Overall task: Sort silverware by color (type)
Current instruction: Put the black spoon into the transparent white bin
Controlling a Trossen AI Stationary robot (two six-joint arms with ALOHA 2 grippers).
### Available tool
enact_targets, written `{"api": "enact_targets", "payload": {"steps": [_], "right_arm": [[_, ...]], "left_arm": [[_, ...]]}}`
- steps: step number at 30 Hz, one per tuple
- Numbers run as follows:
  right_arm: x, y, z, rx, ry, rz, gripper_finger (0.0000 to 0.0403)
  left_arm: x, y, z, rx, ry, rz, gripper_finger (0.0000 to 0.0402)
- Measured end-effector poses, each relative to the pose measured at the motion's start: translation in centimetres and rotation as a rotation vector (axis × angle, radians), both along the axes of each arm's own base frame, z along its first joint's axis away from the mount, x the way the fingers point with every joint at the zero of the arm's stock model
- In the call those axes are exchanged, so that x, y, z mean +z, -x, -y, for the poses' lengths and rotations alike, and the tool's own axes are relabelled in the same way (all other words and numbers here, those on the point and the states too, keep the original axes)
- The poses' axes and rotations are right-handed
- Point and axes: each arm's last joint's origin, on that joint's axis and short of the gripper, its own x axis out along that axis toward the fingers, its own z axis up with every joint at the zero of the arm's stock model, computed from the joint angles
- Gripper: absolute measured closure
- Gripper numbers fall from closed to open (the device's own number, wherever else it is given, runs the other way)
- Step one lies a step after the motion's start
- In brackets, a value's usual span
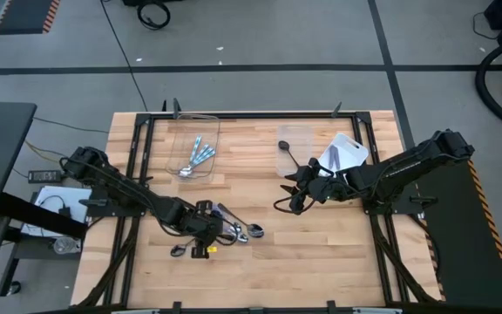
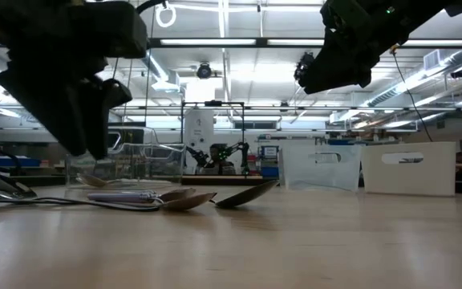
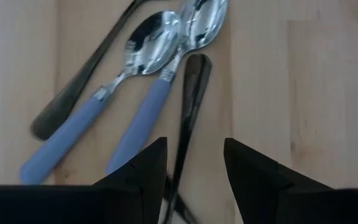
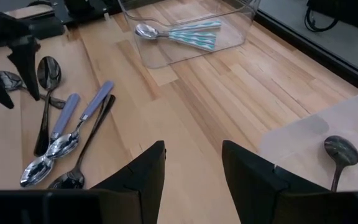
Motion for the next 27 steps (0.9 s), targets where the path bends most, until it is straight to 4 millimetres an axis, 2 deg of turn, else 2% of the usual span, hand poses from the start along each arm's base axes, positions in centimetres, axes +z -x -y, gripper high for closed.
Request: {"api": "enact_targets", "payload": {"steps": [13,23,27], "right_arm": [[0.0,0.0,0.0,0.0,0.001,-0.004,0.0234],[0.0,0.0,-0.1,0.005,0.0,-0.004,0.0234],[0.0,0.1,-0.2,0.008,0.0,-0.004,0.0234]], "left_arm": [[-1.4,0.2,1.0,-0.079,-0.053,-0.049,0.0235],[-3.9,0.0,1.5,-0.157,-0.137,-0.124,0.0236],[-4.3,0.0,1.6,-0.159,-0.144,-0.137,0.0251]]}}
